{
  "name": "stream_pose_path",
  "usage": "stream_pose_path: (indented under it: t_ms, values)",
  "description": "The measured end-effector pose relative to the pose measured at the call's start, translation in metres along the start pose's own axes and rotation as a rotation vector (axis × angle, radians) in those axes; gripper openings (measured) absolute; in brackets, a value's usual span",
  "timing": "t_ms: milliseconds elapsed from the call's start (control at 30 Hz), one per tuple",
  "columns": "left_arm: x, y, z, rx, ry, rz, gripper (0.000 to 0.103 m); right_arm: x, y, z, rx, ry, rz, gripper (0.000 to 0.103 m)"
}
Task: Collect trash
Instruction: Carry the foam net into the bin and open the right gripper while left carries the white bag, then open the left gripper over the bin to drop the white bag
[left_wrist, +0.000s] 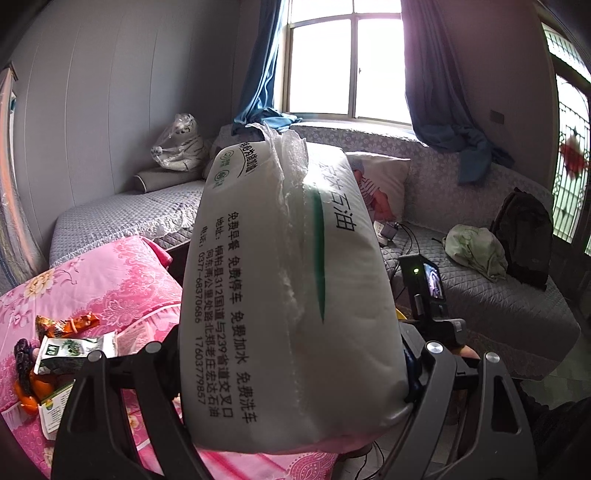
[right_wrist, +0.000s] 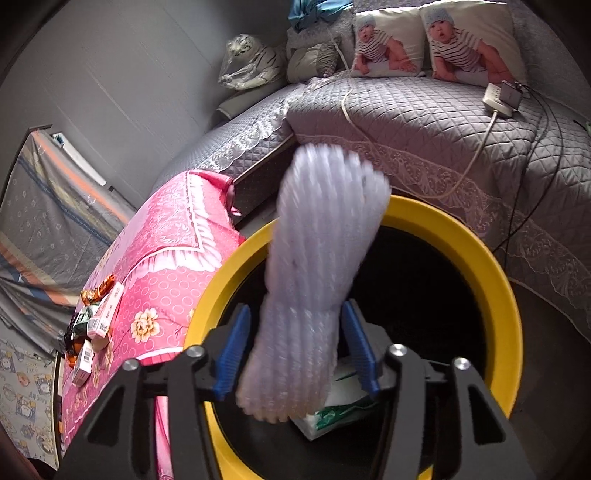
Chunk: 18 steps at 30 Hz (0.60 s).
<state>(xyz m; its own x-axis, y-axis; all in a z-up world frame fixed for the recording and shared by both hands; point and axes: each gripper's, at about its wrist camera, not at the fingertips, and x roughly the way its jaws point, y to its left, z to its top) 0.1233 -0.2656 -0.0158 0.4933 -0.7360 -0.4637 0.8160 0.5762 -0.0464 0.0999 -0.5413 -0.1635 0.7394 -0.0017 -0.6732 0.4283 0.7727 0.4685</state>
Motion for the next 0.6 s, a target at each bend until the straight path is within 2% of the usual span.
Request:
stream_pose_path:
  t_ms: [233, 600]
  values:
    - [0.041, -0.006, -0.003, -0.01, 0.053, -0.035, 0.08, -0.027, -0.035, 0.002, 0.077, -0.057, -0.004, 0.06]
    - [0.139, -0.034, -0.028, 0.052, 0.207, -0.079, 0.083, -0.086, -0.076, 0.001, 0.18, -0.186, -0.012, 0.063]
